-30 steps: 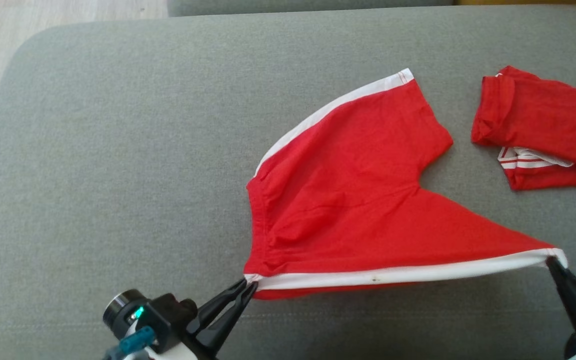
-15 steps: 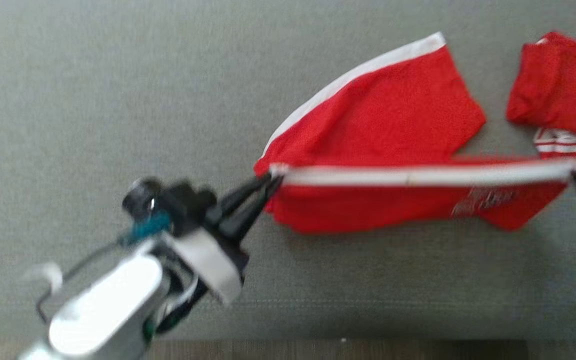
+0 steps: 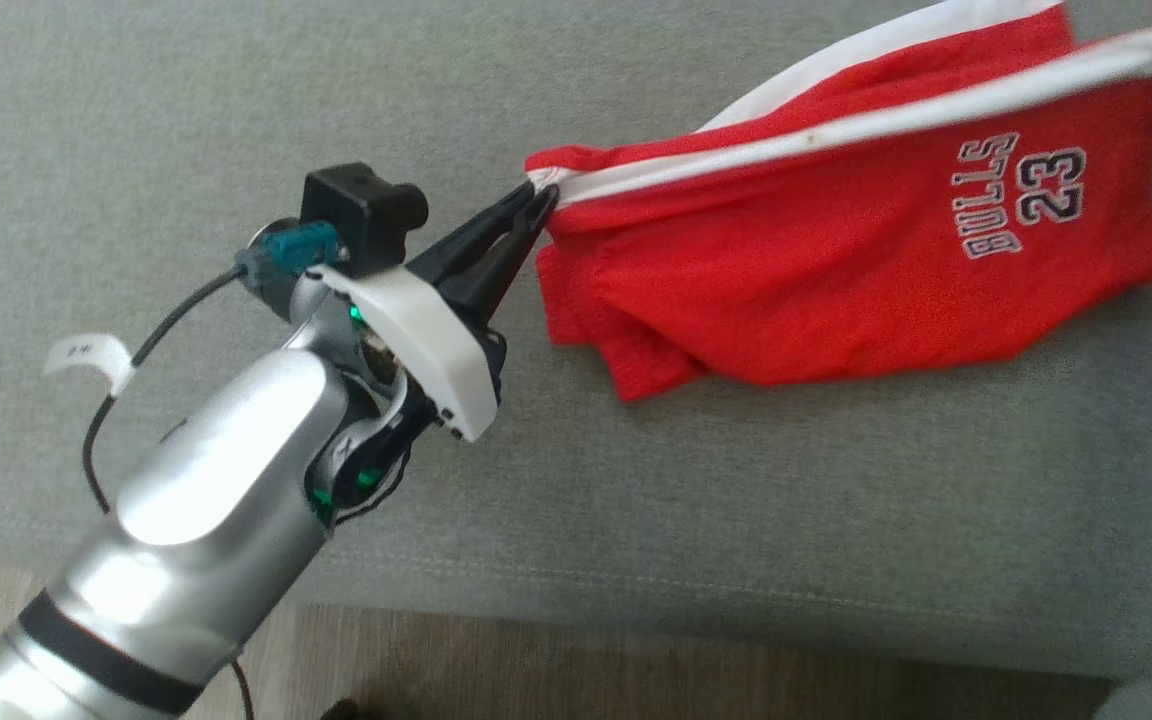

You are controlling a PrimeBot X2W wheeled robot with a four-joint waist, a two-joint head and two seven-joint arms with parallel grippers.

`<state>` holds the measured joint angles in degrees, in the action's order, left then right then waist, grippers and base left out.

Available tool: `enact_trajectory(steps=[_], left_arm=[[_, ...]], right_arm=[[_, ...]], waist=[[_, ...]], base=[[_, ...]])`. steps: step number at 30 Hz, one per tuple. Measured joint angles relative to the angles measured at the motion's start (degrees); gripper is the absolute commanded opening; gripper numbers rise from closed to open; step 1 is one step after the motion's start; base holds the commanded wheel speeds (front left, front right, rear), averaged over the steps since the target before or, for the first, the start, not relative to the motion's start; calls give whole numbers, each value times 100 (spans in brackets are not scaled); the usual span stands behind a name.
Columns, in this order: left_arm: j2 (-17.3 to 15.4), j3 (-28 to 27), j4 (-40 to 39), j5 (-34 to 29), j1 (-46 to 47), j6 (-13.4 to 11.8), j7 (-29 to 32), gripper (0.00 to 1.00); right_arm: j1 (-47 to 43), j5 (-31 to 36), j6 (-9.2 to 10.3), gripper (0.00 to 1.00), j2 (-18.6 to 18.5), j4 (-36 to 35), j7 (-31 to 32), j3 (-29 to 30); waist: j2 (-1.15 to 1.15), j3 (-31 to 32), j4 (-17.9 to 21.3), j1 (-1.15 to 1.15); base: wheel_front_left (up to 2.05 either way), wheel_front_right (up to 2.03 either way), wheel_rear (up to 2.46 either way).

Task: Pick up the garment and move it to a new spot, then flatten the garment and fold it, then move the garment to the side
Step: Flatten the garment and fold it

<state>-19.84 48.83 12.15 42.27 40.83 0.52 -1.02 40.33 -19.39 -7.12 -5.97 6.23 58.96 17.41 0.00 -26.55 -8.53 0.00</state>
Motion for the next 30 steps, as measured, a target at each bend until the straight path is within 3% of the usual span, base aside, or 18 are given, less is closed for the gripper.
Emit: enact_trajectory(steps=[7, 8, 9, 10, 11, 12, 18, 22, 25, 26, 30], left_arm=[[191, -41, 385, 41, 344, 54, 25, 0], [216, -43, 428, 41, 381, 56, 26, 0], [237, -44, 472, 41, 407, 56, 26, 0], [257, -53, 515, 42, 417, 51, 25, 8], [279, -56, 567, 42, 417, 49, 25, 49], [299, -55, 609, 42, 416, 46, 23, 100], [347, -62, 658, -12, 330, -245, -241, 100], [286, -233, 413, -237, -88, -824, -770, 100], [211, -388, 118, -374, -552, -1305, -1103, 100], [211, -388, 118, -374, -552, -1305, -1103, 100], [167, -539, -360, -722, -1096, -1822, -1282, 100]], right_arm=[[771, 304, 0, 0, -88, 738, -58, -156], [834, 324, 0, 12, -109, 811, -112, -205], [869, 347, 0, 42, -143, 864, -171, -285], [895, 349, 0, 100, -176, 909, -243, -374], [903, 348, 0, 100, -215, 942, -356, -468], [903, 332, 0, 100, -233, 944, -531, -524], [598, -33, 0, 100, -531, 776, -1374, -681], [-115, -328, 0, 100, -625, 359, -1760, -689], [-722, -258, 0, 100, -868, -40, -2253, -1038], [-722, -258, 0, 100, -868, -40, -2253, -1038], [-1278, -41, 0, 100, -1102, -119, -2855, -1195]], waist=[[0, -199, -202, 0], [0, -212, -215, 0], [0, -222, -222, 0], [0, -229, -225, 0], [0, -229, -225, 0], [0, -226, -224, 0], [0, -73, -196, 0], [0, 93, -124, 0], [0, 235, -72, 0], [0, 235, -72, 0], [0, 424, -81, 0]], base=[[0, 0, 0], [0, 0, 0], [0, 0, 0], [0, 0, 0], [0, 0, 0], [0, 0, 0], [0, 0, 0], [0, 0, 0], [0, 0, 0], [0, 0, 0], [0, 0, 0]])
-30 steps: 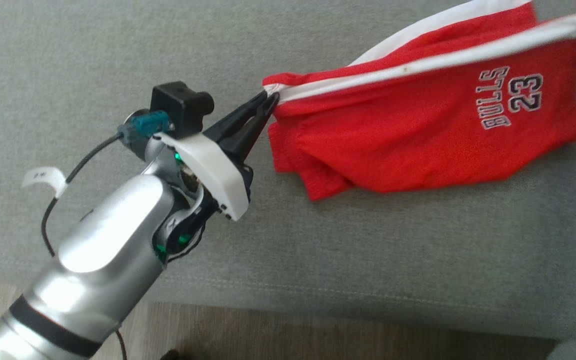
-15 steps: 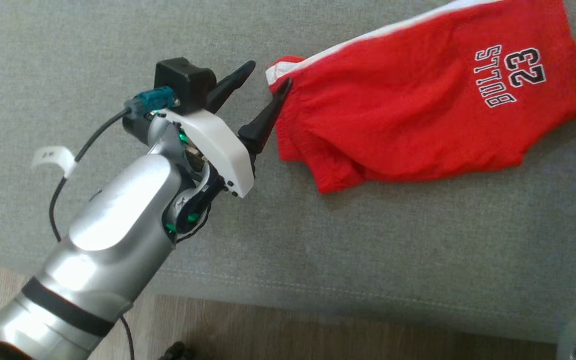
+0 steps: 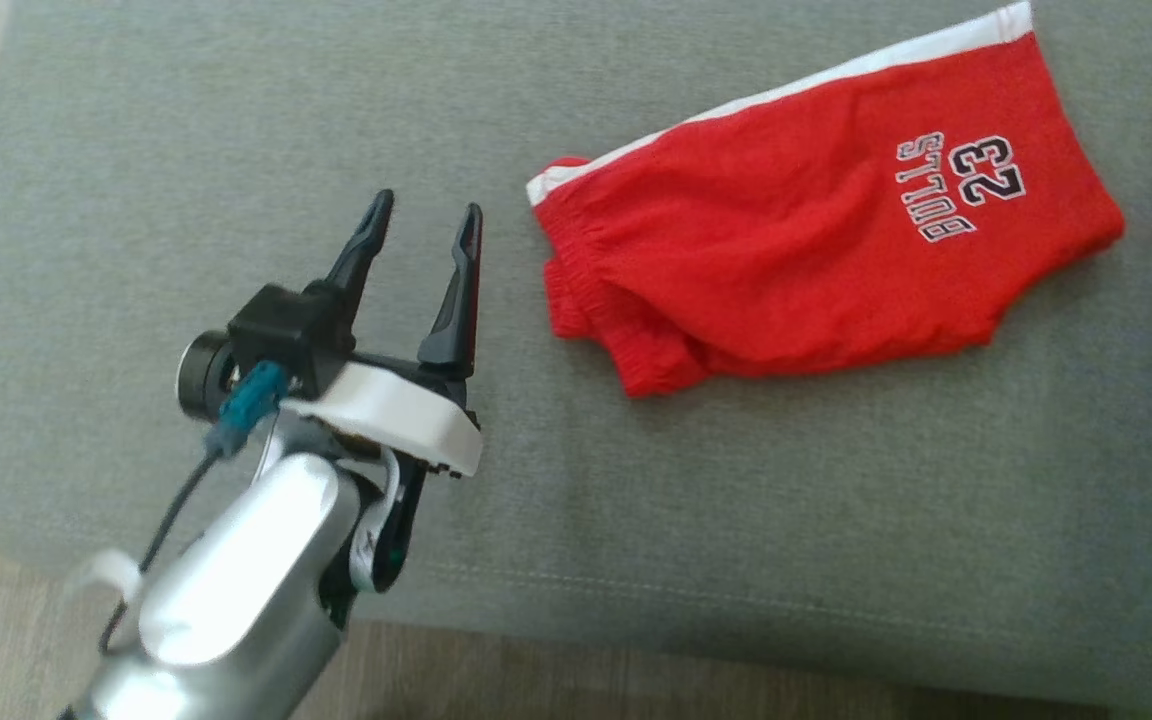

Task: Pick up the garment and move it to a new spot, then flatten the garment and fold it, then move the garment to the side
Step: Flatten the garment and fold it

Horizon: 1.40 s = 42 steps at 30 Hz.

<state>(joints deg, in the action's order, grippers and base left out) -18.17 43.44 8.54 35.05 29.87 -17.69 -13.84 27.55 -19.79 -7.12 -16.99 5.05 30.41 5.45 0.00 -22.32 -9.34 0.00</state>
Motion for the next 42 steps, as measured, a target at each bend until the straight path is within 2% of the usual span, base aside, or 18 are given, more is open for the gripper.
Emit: enact_trajectory(steps=[5, 10, 14, 19, 23, 26, 28, 29, 30, 42], left_arm=[[216, -442, -955, -642, -493, -461, -47, 100], [591, -628, -1680, -1203, -1117, -500, -88, 100], [802, -648, -1783, -1470, -1492, -408, -87, 100], [1028, -717, -1775, -1736, -1588, -129, -87, 100], [1066, -893, -1753, -1838, -1597, -33, -87, 100], [1101, -983, -1753, -1905, -1631, 43, -87, 100], [1129, -1028, -1753, -1959, -1654, 103, -87, 100], [1144, -1049, -1753, -1991, -1661, 115, -87, 100], [1156, -1069, -1753, -2014, -1665, 147, -87, 100], [1244, -1299, -1651, -2196, -1784, 338, -87, 100]], right_arm=[[-157, 140, 0, 100, -18, 427, -320, 1], [94, 388, 0, 100, -87, 1229, -383, 252], [456, 624, 0, 100, -191, 1883, -321, 379], [747, 1015, 0, 100, -339, 2615, -10, 350], [950, 950, 1, 100, -379, 2776, 499, 134], [995, 589, 3, 98, -371, 2778, 831, -38], [998, 424, 4, 40, -370, 2729, 1021, -151], [997, 389, 4, 5, -370, 2689, 1084, -207], [997, 330, 5, 0, -371, 2657, 1107, -246], [817, 208, 4, 0, -215, 2453, 364, -201]], waist=[[0, 86, -231, 0], [0, 46, -534, 0], [0, -52, -771, 0], [0, -154, -1014, 0], [0, -116, -1002, 0], [0, -90, -959, 0], [0, -87, -925, 0], [0, -89, -907, 0], [0, -92, -888, 0], [0, 134, -505, 0]], base=[[0, 0, 0], [0, 0, 0], [0, 0, 0], [0, 0, 0], [0, 0, 0], [0, 0, 0], [0, 0, 0], [0, 0, 0], [0, 0, 0], [0, 0, 0]])
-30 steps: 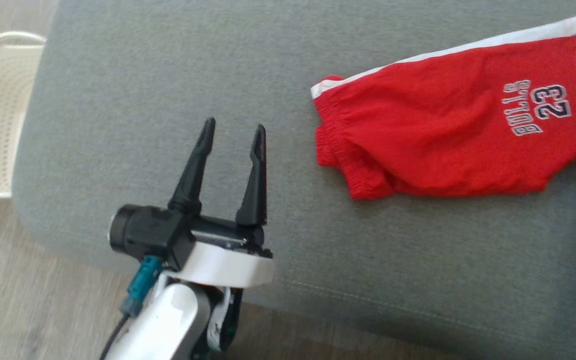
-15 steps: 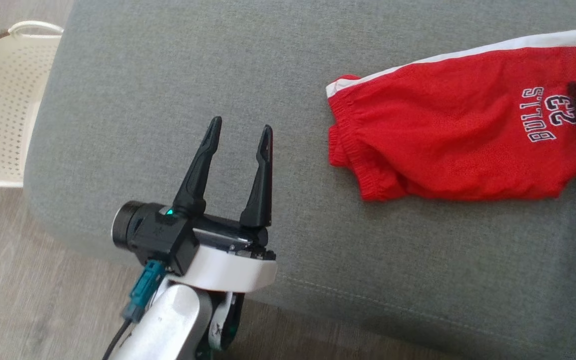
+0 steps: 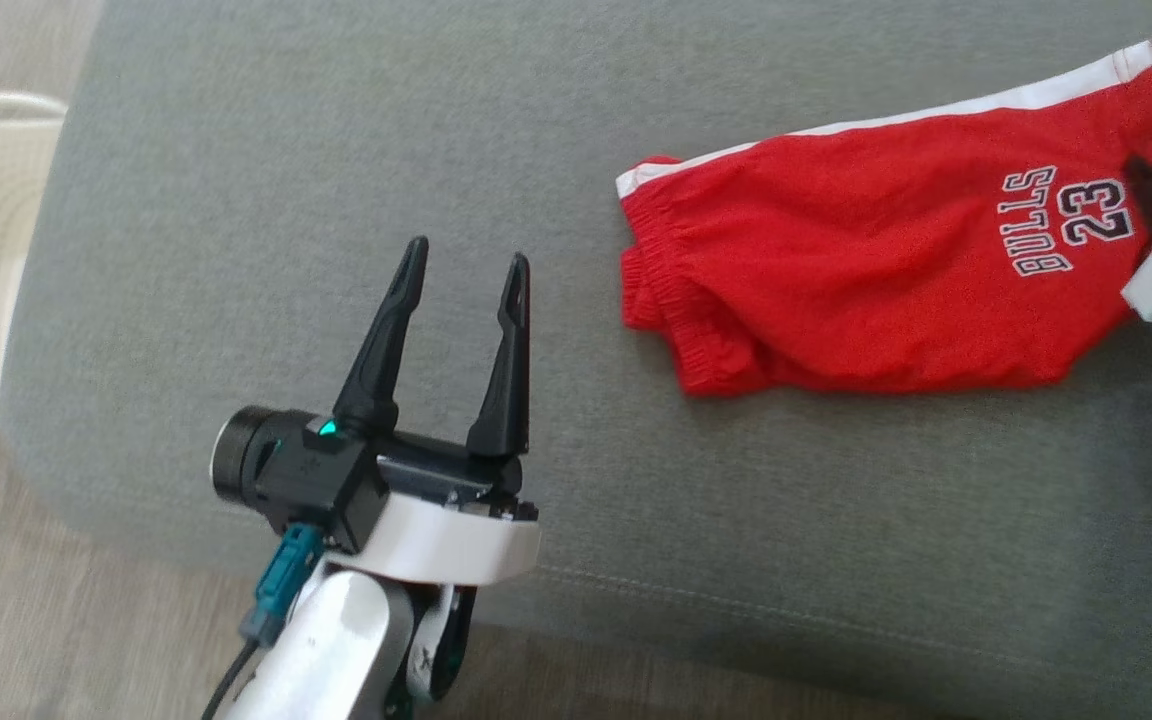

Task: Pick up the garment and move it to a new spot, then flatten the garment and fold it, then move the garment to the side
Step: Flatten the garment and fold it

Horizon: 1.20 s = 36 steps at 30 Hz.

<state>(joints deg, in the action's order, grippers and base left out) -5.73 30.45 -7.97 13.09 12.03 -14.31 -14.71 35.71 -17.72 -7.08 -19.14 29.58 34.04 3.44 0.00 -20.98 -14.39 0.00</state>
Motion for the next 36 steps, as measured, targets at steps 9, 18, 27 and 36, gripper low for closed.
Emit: enact_trajectory(steps=[9, 18, 27, 36], left_arm=[[1, -108, 31, -75, -206, 74, 0, 100], [12, -151, 154, -82, -273, 129, 0, 100], [24, -144, 260, -82, -364, 178, 0, 100], [83, -78, 325, -73, -365, 231, 0, 100]], right_arm=[[-38, -20, -1, 0, -549, -582, 282, 126], [-38, 135, -1, 0, -336, -1274, 636, -292], [-38, 321, 0, 0, 505, -1694, 853, -1077], [-110, 677, 0, 0, 1351, -969, 606, -1323]], waist=[[0, 348, 371, 0], [0, 537, 521, 0], [0, 771, 544, 0], [0, 843, 271, 0]], base=[[0, 0, 0], [0, 0, 0], [0, 0, 0], [0, 0, 0]])
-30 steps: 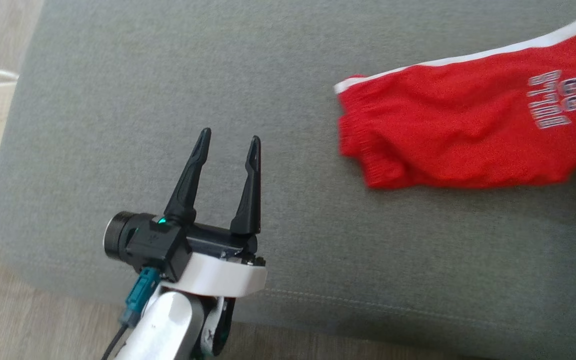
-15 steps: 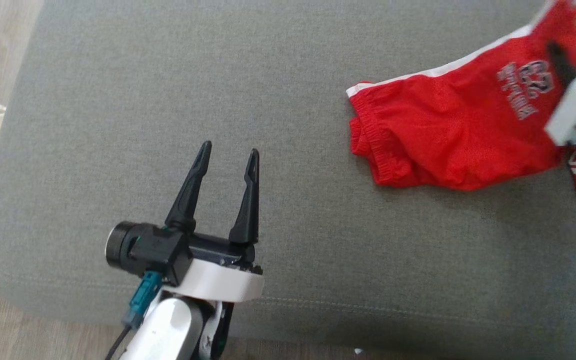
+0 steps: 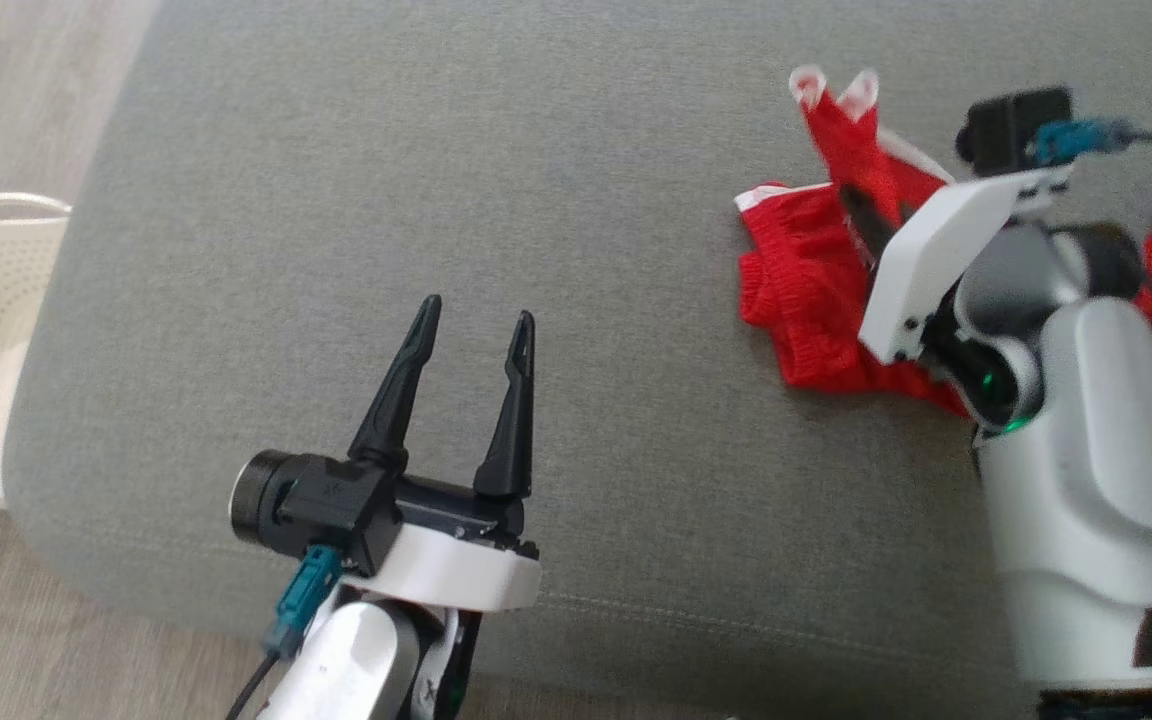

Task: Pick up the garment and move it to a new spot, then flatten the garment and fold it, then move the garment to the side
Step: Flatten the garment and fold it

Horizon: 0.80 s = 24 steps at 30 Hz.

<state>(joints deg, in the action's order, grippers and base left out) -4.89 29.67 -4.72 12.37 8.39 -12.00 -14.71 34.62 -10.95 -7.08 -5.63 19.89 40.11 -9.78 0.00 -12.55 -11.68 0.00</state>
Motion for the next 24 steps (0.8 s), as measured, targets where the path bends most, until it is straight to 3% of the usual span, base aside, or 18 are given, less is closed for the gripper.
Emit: enact_trajectory(steps=[2, 3, 4, 5, 6, 9, 14, 18, 24], left_arm=[[23, 13, 13, 1, -2, 9, 0, 100], [31, 15, 16, 2, -3, 13, 0, 100], [35, 16, 25, 9, -5, 25, 0, 100], [38, 18, 35, 35, -9, 38, 0, 100], [40, 19, 44, 38, -14, 42, 0, 100], [45, 13, 62, 38, -37, 42, 0, 100], [48, -41, 97, 37, -149, 32, 0, 100], [30, -149, 82, 38, -235, -25, 0, 100], [-2, -343, 26, 192, -468, -114, 0, 100]], right_arm=[[-75, 58, 0, 0, 76, 221, -114, 27], [-107, 42, -1, 7, 111, 330, -175, 55], [-137, -44, -1, 36, 141, 422, -249, 97], [-164, -164, 0, 73, 159, 509, -322, 157], [-184, -381, 0, 100, 163, 572, -414, 180], [-202, -1260, 0, 100, 162, 617, -836, 186], [-210, -1719, 0, 100, 185, 368, -1519, 433], [-399, -1379, 0, 100, 146, -338, -1805, 797], [-1250, -676, 0, 100, -357, -1401, -2482, 1016]], waist=[[0, 11, -72, 0], [0, 14, -104, 0], [0, 17, -131, 0], [0, 22, -154, 0], [0, 28, -174, 0], [0, 63, -185, 0], [0, 128, -87, 0], [0, 214, 86, 0], [0, 440, 317, 0]], base=[[0, 0, 0], [0, 0, 0], [0, 0, 0], [0, 0, 0], [0, 0, 0], [0, 0, 0], [0, 0, 0], [0, 0, 0], [0, 0, 0]])
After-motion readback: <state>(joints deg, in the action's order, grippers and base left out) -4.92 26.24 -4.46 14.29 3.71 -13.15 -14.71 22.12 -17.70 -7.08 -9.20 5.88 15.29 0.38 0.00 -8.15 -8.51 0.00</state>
